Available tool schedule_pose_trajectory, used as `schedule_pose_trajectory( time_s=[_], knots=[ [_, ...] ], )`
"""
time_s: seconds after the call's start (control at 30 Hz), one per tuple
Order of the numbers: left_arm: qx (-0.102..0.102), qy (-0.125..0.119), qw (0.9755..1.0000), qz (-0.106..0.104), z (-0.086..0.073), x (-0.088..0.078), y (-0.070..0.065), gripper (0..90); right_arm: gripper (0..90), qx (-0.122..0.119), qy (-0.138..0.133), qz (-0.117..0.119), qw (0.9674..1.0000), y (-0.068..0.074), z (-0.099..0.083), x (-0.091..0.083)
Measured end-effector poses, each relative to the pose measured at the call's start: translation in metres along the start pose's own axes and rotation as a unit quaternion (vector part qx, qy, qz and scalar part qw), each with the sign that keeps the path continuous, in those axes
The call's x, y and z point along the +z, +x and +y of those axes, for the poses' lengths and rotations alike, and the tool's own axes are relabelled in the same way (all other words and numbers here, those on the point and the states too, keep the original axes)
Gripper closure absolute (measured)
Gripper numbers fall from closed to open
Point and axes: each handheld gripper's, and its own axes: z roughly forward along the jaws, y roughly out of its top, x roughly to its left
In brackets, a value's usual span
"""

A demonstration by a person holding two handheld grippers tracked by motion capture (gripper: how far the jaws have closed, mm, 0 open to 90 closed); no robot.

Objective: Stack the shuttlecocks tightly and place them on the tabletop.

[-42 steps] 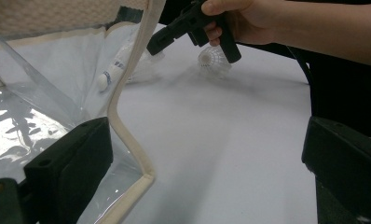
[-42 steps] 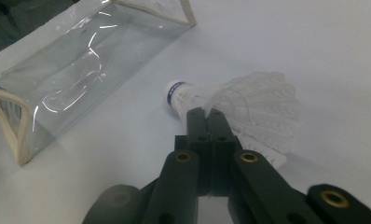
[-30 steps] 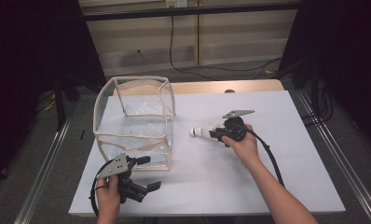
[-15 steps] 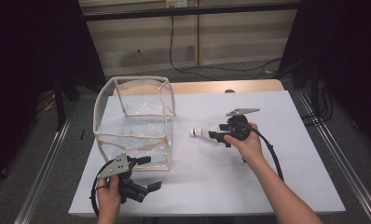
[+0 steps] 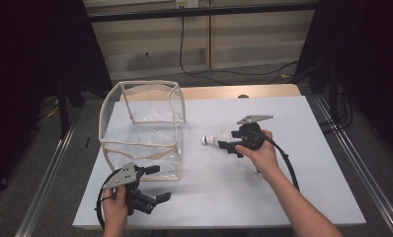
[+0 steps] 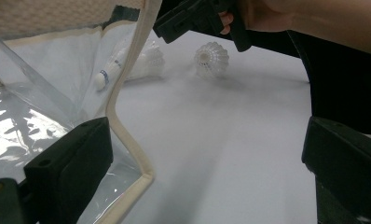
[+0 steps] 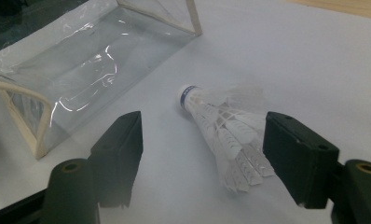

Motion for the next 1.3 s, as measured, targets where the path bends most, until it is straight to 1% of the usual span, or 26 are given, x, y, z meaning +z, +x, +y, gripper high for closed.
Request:
schedule_pose_trajectory(
  time_s=[0.17,0.27,0.6,0.73,0.87,1.03,1.13,1.2,1.3],
  knots=[
    [0.001,-0.002,1.0000,0.001,0.000,-0.001,0.000,2.0,23.6,-0.006,0.000,-0.008,1.0000,0.000,0.002,-0.006],
    [0.000,-0.001,1.0000,0.001,0.000,-0.001,0.000,2.0,20.8,-0.005,0.001,-0.012,0.9999,-0.001,0.003,-0.012],
    [0.000,-0.001,1.0000,-0.002,0.000,0.000,-0.001,2.0,16.4,-0.037,0.007,-0.016,0.9992,0.004,0.005,-0.028],
    [0.000,-0.001,1.0000,-0.002,0.000,0.000,-0.001,2.0,15.7,-0.041,0.006,-0.004,0.9991,0.006,0.003,-0.031],
    [-0.001,-0.003,1.0000,-0.002,0.000,0.000,-0.001,2.0,14.4,-0.041,0.007,0.001,0.9991,0.006,0.002,-0.034],
    [0.000,-0.001,1.0000,-0.002,0.000,0.000,-0.001,2.0,13.2,-0.036,0.004,0.010,0.9993,0.004,0.000,-0.039],
    [0.000,-0.001,1.0000,-0.002,0.000,0.000,-0.001,2.0,12.8,-0.037,0.007,0.016,0.9992,0.002,-0.002,-0.042],
    [-0.001,-0.002,1.0000,-0.002,0.000,0.000,-0.001,2.0,12.7,-0.040,0.007,0.014,0.9991,0.002,-0.003,-0.044],
    [-0.001,-0.001,1.0000,-0.002,0.000,0.001,-0.001,2.0,12.7,-0.044,0.009,0.019,0.9988,0.002,-0.007,-0.045]
  ],
)
